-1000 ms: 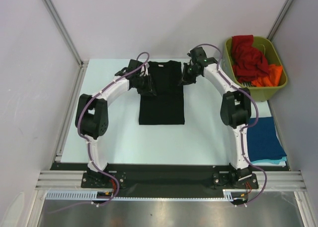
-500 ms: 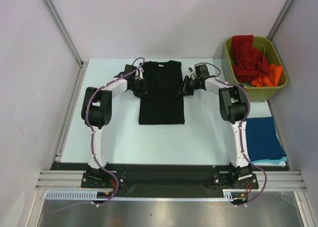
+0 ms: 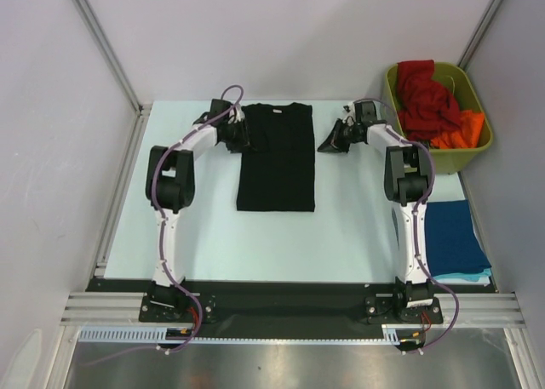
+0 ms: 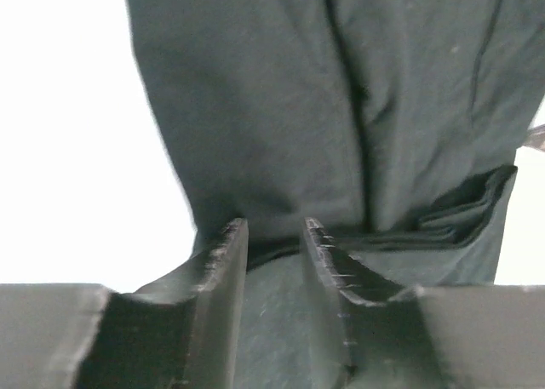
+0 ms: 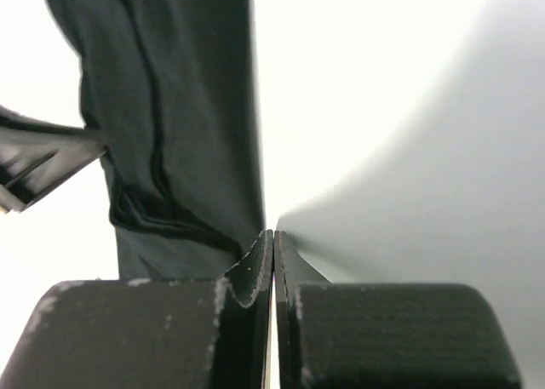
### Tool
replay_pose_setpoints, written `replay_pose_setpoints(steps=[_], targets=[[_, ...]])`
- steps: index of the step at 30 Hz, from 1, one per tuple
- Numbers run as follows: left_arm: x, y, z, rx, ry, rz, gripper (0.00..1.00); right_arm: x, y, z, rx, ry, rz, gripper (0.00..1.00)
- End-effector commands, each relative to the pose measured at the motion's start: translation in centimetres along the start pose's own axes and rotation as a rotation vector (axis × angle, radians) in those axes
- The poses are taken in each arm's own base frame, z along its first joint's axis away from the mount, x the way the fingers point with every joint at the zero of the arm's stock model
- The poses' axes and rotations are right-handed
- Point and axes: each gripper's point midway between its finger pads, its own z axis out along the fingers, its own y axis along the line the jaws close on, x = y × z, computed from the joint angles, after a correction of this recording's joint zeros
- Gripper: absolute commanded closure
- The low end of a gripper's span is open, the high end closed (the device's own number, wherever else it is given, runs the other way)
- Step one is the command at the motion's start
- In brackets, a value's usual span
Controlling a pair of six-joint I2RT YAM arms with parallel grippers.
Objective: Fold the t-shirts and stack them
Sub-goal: Fold the tshirt
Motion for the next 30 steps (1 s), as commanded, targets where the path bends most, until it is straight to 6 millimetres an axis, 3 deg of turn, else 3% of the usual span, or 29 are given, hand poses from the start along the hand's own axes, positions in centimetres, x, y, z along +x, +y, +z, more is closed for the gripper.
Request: replay_pose_setpoints(steps=[1, 3, 4, 5, 6, 7, 8, 9, 10, 11, 12, 13, 15, 18, 21, 22, 25, 27, 28, 30], targets=[[-3.2, -2.5, -5.7, -0.033, -0.125, 0.042, 0.56, -0.9, 1.8, -2.3, 0.075, -0.002, -0.062, 1.0], [-1.7, -3.7, -7.5, -0.039, -0.12, 0.037, 0.52, -0.4, 5.3, -4.2, 0.091, 0.018, -0.104, 0.98], [-2.0, -5.7, -10.0, -0.002, -0.155, 0.053, 0.52, -0.1, 6.2, -4.8, 0.118, 0.015, -0.118, 0.96], [-1.0, -6.4, -10.6, 0.022, -0.146, 0.04, 0.52, 2.0, 7.2, -4.7, 0.133, 0.063, -0.125, 0.92], [2.0, -6.1, -10.2, 0.028, -0.086, 0.024, 0.53, 2.3, 9.6, -6.2, 0.123, 0.048, -0.166, 0.9], [2.5, -7.7, -11.9, 0.08, -0.104, 0.033, 0.55, 3.5, 10.2, -6.6, 0.125, 0.068, -0.168, 0.88], [5.6, -6.6, -11.4, 0.067, -0.046, -0.001, 0.56, 6.2, 10.8, -6.1, 0.121, 0.12, -0.168, 0.86], [6.8, -7.0, -11.7, 0.074, -0.034, 0.0, 0.6, 7.6, 13.0, -7.1, 0.059, 0.132, -0.163, 0.85], [7.5, -7.6, -12.4, 0.098, -0.044, -0.008, 0.62, 8.1, 14.9, -6.6, -0.02, 0.111, -0.199, 0.84], [10.1, -6.8, -11.9, 0.097, 0.006, -0.023, 0.64, 11.5, 14.6, -5.6, -0.055, 0.179, -0.175, 0.85], [10.5, -7.1, -11.8, 0.124, 0.001, -0.021, 0.67, 13.1, 16.7, -5.8, -0.155, 0.227, -0.138, 0.87], [11.4, -7.1, -11.7, 0.142, 0.024, -0.045, 0.69, 13.5, 17.7, -5.0, -0.221, 0.222, -0.165, 0.89], [13.1, -6.2, -10.6, 0.138, 0.066, -0.079, 0.72, 16.5, 18.7, -3.9, -0.275, 0.306, -0.165, 0.94], [14.7, -5.5, -8.9, 0.142, 0.127, -0.127, 0.73, 18.7, 18.3, -2.0, -0.286, 0.362, -0.178, 0.96], [15.7, -4.0, -7.5, 0.092, 0.159, -0.155, 0.75, 20.2, 16.5, -0.7, -0.293, 0.408, -0.133, 0.98], [15.9, -3.6, -7.3, 0.079, 0.162, -0.153, 0.76, 20.5, 14.9, -0.4, -0.28, 0.407, -0.1, 0.98], [17.0, -2.0, -7.1, 0.026, 0.181, -0.164, 0.76, 21.1, 11.1, -0.8, -0.248, 0.396, -0.021, 0.98], [18.1, -0.9, -7.1, -0.014, 0.199, -0.161, 0.77, 21.3, 9.7, -1.4, -0.232, 0.393, 0.002, 0.99], [18.4, -0.7, -7.3, -0.019, 0.203, -0.154, 0.77, 21.9, 7.8, -2.1, -0.2, 0.395, 0.039, 0.99], [19.6, 0.2, -7.4, -0.042, 0.221, -0.154, 0.77, 22.2, 6.8, -3.1, -0.181, 0.378, 0.03, 0.99]])
